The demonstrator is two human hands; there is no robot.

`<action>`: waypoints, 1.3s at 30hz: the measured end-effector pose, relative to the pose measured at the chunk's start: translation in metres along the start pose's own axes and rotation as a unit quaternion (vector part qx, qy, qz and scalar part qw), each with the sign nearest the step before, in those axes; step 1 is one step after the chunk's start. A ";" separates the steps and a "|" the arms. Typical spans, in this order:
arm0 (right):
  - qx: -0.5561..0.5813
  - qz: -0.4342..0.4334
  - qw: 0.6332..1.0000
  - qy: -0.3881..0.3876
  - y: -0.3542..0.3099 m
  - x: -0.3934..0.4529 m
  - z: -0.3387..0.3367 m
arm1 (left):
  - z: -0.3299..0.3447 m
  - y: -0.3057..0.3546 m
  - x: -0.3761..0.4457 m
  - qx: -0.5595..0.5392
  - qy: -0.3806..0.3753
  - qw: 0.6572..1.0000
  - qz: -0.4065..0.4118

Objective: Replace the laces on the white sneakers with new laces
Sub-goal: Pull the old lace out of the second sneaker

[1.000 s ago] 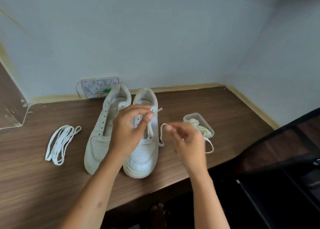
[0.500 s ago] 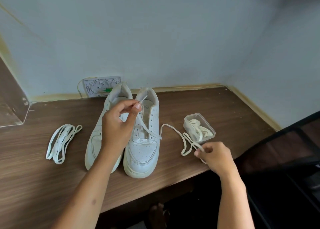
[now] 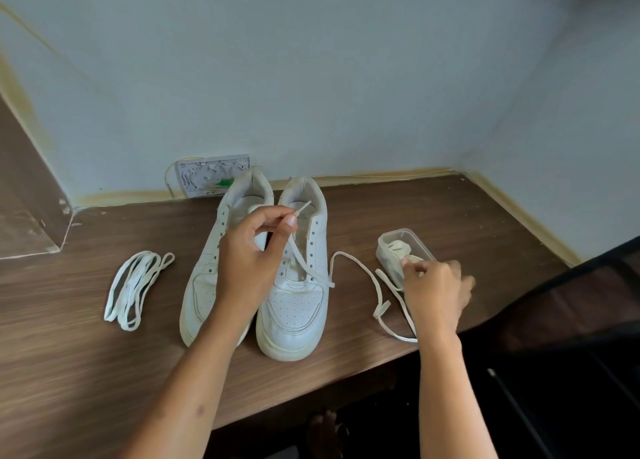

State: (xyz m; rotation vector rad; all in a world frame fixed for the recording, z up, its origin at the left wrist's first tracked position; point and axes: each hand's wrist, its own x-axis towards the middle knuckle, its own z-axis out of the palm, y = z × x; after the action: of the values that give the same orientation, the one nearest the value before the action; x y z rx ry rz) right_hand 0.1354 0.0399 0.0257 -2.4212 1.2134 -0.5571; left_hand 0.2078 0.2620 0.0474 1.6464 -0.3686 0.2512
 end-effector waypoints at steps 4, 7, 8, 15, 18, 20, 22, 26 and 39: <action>0.056 -0.011 0.997 0.054 -0.001 -0.001 0.005 | 0.001 0.002 -0.001 0.000 0.000 1.000 -0.008; 0.278 0.013 0.959 0.044 -0.014 -0.007 -0.006 | 0.003 0.005 -0.001 -0.023 0.004 1.000 -0.020; 0.385 0.030 0.922 0.008 -0.021 -0.012 -0.013 | 0.004 0.009 -0.002 -0.048 0.008 0.998 -0.030; 0.600 -0.027 0.770 -0.215 -0.067 -0.077 -0.056 | 0.017 0.060 -0.021 -0.217 -0.002 0.971 -0.105; 0.613 -0.062 0.755 -0.223 -0.079 -0.090 -0.074 | 0.017 0.087 -0.024 -0.244 -0.009 0.965 -0.095; 0.624 -0.076 0.749 -0.210 -0.087 -0.094 -0.088 | 0.012 0.106 -0.025 -0.249 -0.015 0.965 -0.075; 0.632 -0.090 0.746 -0.191 -0.094 -0.096 -0.107 | 0.006 0.127 -0.025 -0.241 -0.025 0.969 -0.050; 0.627 -0.151 0.737 -0.203 -0.106 -0.101 -0.145 | -0.004 0.162 -0.024 -0.217 -0.041 0.975 -0.010; 0.665 -0.016 0.729 -0.160 -0.094 -0.099 -0.215 | -0.065 0.207 -0.040 0.032 -0.338 0.937 -0.084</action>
State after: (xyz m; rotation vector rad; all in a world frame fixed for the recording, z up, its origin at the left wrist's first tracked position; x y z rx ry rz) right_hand 0.0357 0.1407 0.2370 -1.1717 0.3002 -0.6411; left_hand 0.0953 0.3134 0.2301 1.7843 -0.7356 -0.4538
